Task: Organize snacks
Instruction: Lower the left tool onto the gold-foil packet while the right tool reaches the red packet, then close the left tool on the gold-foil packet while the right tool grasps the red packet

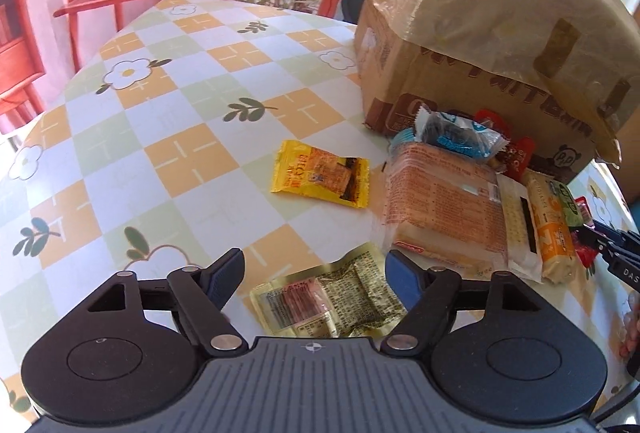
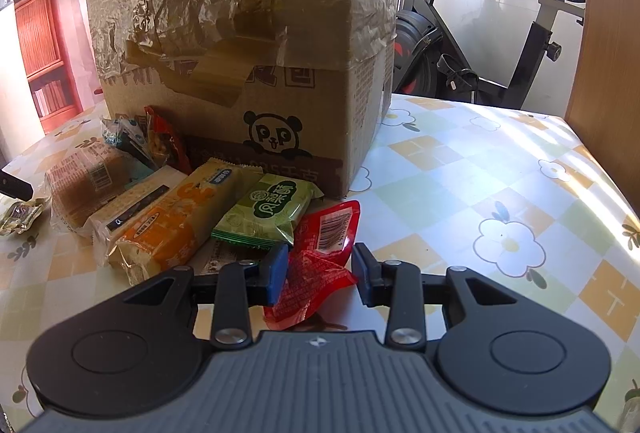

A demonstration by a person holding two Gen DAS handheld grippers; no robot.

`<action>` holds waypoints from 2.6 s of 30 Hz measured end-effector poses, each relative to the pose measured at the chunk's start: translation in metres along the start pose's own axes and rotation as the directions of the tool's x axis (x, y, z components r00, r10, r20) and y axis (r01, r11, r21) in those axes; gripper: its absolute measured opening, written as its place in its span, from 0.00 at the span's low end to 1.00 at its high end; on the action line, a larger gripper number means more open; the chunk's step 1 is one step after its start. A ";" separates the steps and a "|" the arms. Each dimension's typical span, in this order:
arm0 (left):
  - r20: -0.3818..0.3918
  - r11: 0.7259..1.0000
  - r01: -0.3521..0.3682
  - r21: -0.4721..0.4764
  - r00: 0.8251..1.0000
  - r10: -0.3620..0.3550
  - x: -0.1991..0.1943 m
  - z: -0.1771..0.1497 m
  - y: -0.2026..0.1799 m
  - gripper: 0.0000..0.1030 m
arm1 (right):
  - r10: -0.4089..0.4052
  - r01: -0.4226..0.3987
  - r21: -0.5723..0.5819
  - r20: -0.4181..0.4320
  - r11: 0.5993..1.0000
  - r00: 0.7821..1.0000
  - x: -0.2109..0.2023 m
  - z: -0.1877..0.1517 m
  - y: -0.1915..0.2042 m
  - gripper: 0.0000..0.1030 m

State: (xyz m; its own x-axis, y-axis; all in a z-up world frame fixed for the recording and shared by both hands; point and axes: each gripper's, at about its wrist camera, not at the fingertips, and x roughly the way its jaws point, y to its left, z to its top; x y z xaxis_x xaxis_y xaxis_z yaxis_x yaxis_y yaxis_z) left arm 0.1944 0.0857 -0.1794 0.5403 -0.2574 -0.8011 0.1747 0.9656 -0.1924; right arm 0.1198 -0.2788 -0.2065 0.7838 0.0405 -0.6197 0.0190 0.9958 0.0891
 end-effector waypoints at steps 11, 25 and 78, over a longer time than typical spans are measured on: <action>-0.088 0.988 0.130 0.081 0.988 -0.123 0.017 0.005 -0.004 0.68 | -0.002 0.002 0.000 -0.004 1.000 1.000 0.000 0.000 0.000 0.36; -0.057 0.995 -0.046 0.094 0.997 0.051 0.002 -0.015 -0.019 0.69 | 0.000 0.001 0.002 -0.004 1.000 1.000 0.001 0.000 0.000 0.37; 0.126 0.998 -0.015 -0.056 0.992 0.022 -0.034 -0.016 -0.028 0.59 | -0.012 0.013 0.031 -0.021 0.999 1.000 -0.032 0.006 -0.006 0.24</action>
State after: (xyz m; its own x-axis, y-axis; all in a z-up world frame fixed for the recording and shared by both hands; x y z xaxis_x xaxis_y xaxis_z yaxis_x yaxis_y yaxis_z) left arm 0.1577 0.0679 -0.1559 0.6437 -0.2386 -0.7272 0.1203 0.9699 -0.2117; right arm 0.0980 -0.2866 -0.1825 0.7704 0.0302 -0.6369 0.0482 0.9933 0.1053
